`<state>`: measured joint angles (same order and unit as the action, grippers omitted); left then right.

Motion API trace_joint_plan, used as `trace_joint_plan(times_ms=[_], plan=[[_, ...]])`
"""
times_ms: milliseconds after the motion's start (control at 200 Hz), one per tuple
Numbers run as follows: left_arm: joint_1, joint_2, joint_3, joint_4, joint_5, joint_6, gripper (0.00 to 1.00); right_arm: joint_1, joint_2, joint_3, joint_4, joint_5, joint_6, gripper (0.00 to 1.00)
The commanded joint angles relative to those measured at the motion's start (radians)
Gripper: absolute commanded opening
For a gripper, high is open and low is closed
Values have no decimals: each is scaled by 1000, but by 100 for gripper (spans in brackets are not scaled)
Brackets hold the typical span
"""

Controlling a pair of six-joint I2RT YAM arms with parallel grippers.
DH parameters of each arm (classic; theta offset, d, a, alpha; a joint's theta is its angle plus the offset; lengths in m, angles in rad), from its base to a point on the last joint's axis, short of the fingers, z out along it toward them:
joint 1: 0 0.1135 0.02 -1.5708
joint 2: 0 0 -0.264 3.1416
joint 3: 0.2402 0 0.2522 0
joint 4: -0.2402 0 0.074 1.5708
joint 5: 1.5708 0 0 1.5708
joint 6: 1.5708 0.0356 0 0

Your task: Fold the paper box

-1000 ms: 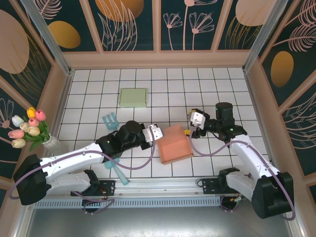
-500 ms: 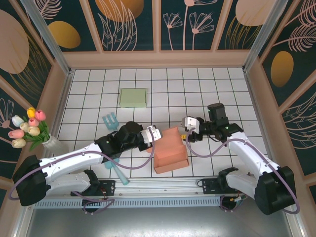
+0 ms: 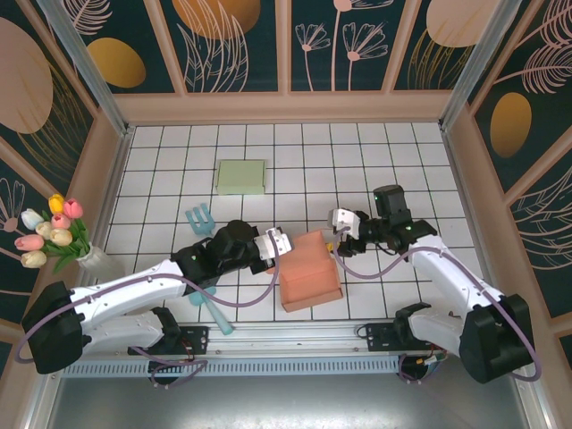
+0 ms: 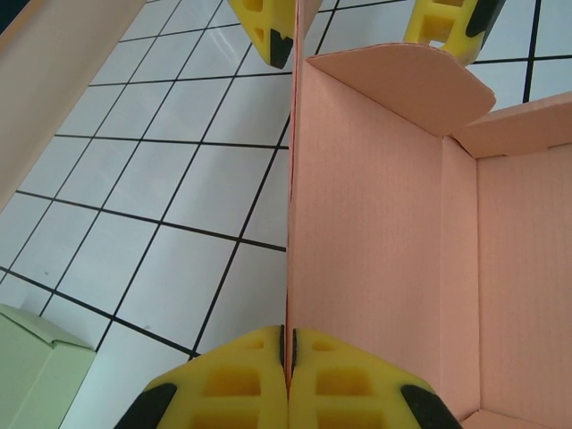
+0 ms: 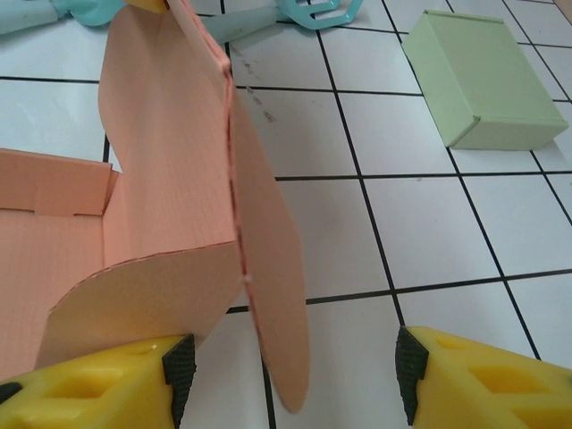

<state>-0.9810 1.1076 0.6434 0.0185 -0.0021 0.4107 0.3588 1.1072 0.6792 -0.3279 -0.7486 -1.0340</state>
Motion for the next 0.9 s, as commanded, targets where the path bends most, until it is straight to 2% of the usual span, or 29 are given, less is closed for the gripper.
trace_joint_plan(times_ms=[0, 611, 891], plan=[[-18, -22, 1, 126, 87, -26, 0, 19, 6, 50, 5, -187, 14, 64], [-17, -20, -5, 141, 42, -21, 0, -4, 28, 73, -66, -172, 2, 70], [-17, -32, -8, 138, 66, -23, 0, -57, -49, 2, 88, -5, 67, 72]])
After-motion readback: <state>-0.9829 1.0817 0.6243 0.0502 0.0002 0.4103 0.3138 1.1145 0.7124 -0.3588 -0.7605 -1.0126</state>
